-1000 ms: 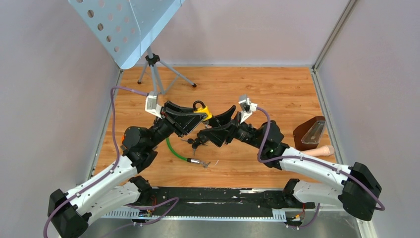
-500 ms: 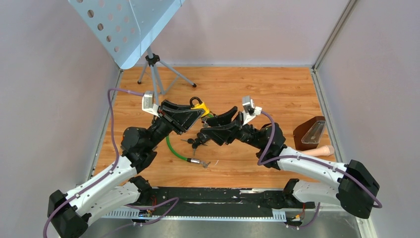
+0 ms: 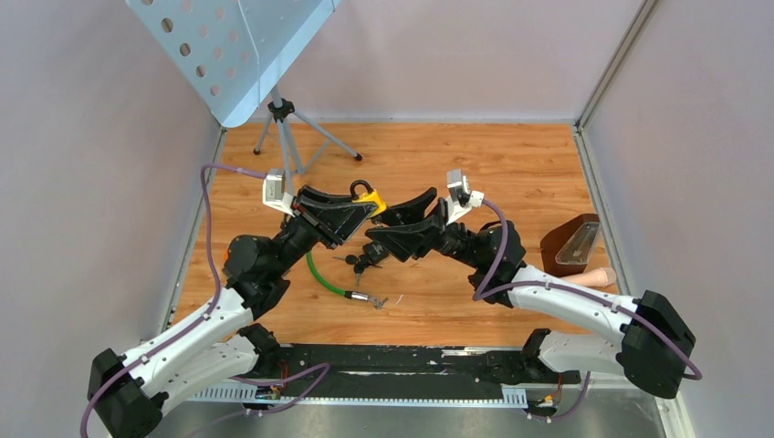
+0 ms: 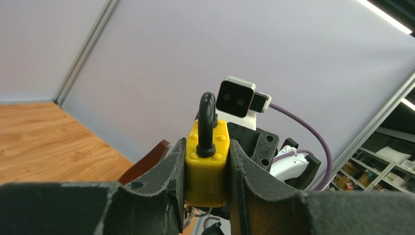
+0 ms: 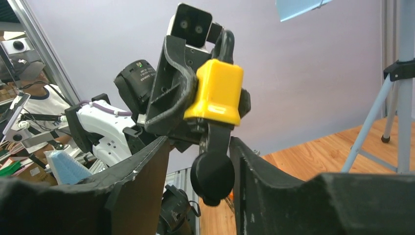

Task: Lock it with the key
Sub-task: Lock the lock.

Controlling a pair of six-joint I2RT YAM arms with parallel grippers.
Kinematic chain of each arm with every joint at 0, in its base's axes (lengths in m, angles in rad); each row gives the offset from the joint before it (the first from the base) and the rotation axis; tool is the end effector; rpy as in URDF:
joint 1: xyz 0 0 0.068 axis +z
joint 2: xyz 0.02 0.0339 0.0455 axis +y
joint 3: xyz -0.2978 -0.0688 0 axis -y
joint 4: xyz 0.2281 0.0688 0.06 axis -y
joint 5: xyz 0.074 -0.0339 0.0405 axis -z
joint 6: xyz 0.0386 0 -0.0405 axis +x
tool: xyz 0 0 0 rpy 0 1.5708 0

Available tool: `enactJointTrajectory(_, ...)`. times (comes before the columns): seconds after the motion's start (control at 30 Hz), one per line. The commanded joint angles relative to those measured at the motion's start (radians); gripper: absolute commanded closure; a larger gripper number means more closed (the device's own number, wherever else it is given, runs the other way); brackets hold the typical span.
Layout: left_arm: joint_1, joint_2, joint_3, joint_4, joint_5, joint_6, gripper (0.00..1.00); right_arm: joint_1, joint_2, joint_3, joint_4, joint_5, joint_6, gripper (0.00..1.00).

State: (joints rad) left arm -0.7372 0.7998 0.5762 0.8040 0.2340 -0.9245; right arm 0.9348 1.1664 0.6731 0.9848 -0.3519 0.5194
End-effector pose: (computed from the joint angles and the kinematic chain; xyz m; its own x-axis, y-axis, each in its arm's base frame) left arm 0.0987 -0.1017 0.3962 -0.3921 -0.6929 -0.6051 0.8044 0.0609 -0.5910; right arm 0.1255 0.1924 0.3841 -0.2211 0.4850 -0.8461 -0.9514 0.0834 0.2964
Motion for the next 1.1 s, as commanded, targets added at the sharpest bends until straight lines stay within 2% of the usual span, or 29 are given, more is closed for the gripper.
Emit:
enactJointTrajectory(0.0, 0.002, -0.019, 0.004, 0.092, -0.021, -0.017, 1.0, 0.006, 0.009, 0.06, 0.047, -0.008, -0.028, 0.55)
enactJointTrajectory(0.3, 0.002, -0.02, 0.006, 0.097, -0.031, -0.011, 1.0, 0.006, 0.001, 0.011, 0.016, -0.004, 0.004, 0.76)
enactJointTrajectory(0.43, 0.002, -0.018, 0.003, 0.101, -0.032, -0.012, 1.0, 0.005, -0.001, 0.007, 0.007, 0.005, 0.022, 0.82)
enactJointTrajectory(0.47, 0.002, -0.017, 0.004, 0.104, -0.033, -0.014, 1.0, 0.006, 0.001, 0.009, 0.005, 0.004, 0.023, 0.81)
enactJointTrajectory(0.57, 0.002, -0.019, -0.001, 0.111, -0.039, -0.019, 1.0, 0.005, 0.005, 0.009, 0.009, -0.002, 0.025, 0.7)
enactJointTrajectory(0.67, 0.002, -0.023, -0.004, 0.116, -0.058, -0.026, 1.0, 0.006, 0.007, -0.008, 0.041, 0.001, 0.024, 0.44)
enactJointTrajectory(0.73, 0.002, -0.026, -0.005, 0.118, -0.068, -0.028, 1.0, 0.006, 0.006, -0.02, 0.06, 0.005, 0.022, 0.38)
enactJointTrajectory(0.83, 0.002, -0.025, -0.007, 0.118, -0.075, -0.035, 1.0, 0.006, 0.007, -0.022, 0.067, 0.009, 0.013, 0.4)
enactJointTrajectory(1.07, 0.002, -0.021, -0.019, 0.133, -0.088, -0.054, 1.0, 0.007, 0.025, 0.004, 0.081, 0.007, -0.005, 0.59)
